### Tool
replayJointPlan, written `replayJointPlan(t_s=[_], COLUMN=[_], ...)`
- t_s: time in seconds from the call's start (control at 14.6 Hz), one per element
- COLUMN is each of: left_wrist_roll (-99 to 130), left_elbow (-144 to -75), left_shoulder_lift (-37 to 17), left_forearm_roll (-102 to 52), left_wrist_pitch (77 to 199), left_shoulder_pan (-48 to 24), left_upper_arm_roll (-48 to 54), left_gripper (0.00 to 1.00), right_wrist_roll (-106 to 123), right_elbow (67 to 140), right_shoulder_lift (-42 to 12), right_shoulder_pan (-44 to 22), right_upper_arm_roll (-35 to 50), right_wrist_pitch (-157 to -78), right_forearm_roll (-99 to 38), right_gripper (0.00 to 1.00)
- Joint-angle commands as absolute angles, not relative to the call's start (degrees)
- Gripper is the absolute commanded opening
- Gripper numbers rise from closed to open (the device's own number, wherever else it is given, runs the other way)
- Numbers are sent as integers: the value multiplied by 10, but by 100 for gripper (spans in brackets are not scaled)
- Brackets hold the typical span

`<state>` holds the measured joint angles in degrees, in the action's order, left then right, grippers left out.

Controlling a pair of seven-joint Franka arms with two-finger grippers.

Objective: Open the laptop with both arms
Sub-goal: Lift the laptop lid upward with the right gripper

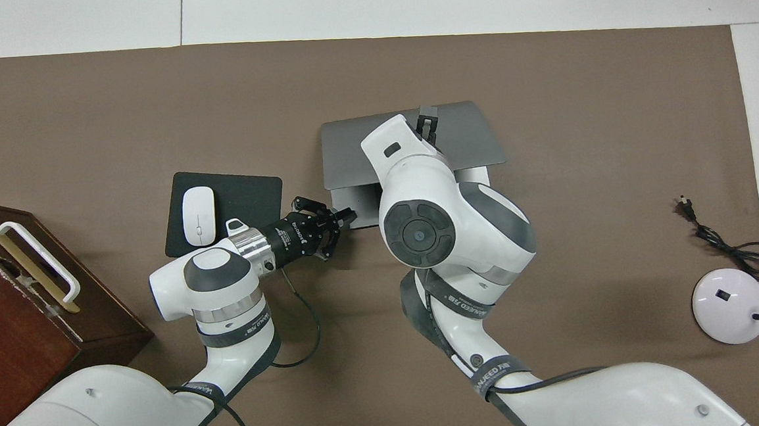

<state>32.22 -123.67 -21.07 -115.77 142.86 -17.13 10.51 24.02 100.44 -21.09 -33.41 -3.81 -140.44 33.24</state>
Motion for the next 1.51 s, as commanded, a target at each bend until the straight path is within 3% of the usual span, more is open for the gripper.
replayJointPlan(t_s=[0.0,1.44], left_wrist_roll=[291,290], left_elbow=[-1217,-1217], left_shoulder_lift=[-258,-258], left_forearm_roll=[-1169,-1169], left_wrist_pitch=[1449,1444], left_shoulder_pan=[-163,-157], left_upper_arm_roll=[99,99], left_gripper=[0,0], right_wrist_roll=[224,224], right_elbow=[972,883], right_shoulder_lift=[-231,-262], right_shoulder_pan=[-326,-325], right_upper_arm_roll=[-35,-36], right_wrist_pitch=[-1396,-1343], right_forearm_roll=[358,386], right_gripper=[100,99])
